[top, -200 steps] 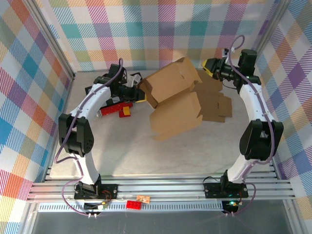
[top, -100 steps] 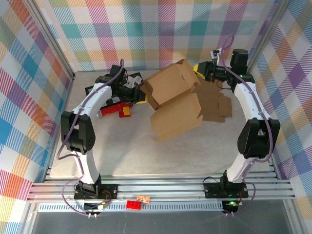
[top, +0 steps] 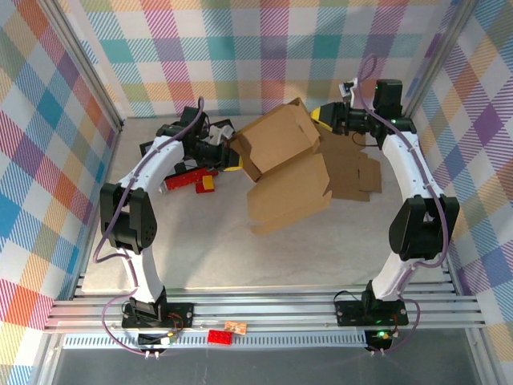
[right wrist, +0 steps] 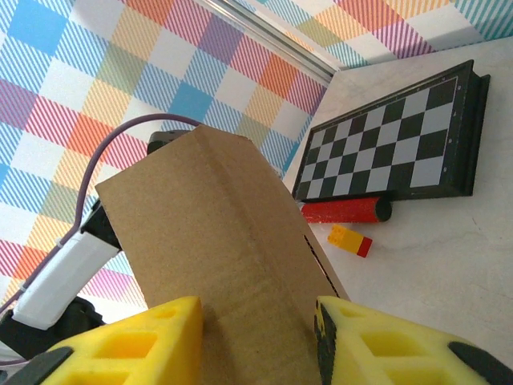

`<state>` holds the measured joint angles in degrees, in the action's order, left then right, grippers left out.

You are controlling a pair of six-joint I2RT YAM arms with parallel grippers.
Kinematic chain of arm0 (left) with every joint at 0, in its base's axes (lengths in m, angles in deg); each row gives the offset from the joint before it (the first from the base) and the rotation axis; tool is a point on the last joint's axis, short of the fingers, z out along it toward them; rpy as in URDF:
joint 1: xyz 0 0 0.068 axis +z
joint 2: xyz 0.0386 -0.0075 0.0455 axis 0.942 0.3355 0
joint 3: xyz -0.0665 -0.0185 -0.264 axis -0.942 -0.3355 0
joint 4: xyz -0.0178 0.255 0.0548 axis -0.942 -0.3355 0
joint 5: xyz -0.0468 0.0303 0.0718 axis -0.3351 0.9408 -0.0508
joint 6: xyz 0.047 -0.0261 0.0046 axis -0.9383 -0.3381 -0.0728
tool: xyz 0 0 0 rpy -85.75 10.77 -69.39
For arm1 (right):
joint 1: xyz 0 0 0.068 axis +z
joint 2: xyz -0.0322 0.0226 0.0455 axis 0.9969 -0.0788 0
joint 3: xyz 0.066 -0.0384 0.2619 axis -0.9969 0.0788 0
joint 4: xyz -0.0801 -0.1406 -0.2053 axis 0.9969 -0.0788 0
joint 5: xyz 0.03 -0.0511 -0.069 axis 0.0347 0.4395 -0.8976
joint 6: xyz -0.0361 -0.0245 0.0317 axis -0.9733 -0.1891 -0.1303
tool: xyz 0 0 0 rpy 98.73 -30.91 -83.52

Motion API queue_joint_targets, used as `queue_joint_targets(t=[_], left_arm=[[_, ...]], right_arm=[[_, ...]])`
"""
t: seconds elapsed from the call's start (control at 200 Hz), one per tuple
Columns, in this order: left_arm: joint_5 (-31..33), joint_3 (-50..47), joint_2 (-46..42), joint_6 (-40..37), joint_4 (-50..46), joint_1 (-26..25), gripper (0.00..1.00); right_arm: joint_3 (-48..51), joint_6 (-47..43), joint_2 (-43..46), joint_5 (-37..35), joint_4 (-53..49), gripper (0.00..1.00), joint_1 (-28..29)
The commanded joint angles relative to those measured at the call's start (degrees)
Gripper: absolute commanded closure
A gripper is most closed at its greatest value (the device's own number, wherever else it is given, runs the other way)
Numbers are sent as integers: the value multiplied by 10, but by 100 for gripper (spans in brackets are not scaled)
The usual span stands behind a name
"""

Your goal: Fold the paper box

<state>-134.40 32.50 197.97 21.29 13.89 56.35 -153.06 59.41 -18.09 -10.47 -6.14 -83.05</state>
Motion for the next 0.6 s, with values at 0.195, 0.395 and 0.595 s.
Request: queue_joint_targets(t=[0.195,0.395,0.595], left_arm=[[-13,20,-3,-19,-22,6,100],[-7,18,-6,-20,-26,6,100],[-4,18,-8,-19,-28,6,100]], right_arm=[[-37,-97,2,-66,-89,58,25],[-44,-138,13,-114,-122,58,41],[-48,-172,18,-159,-152,57,60]])
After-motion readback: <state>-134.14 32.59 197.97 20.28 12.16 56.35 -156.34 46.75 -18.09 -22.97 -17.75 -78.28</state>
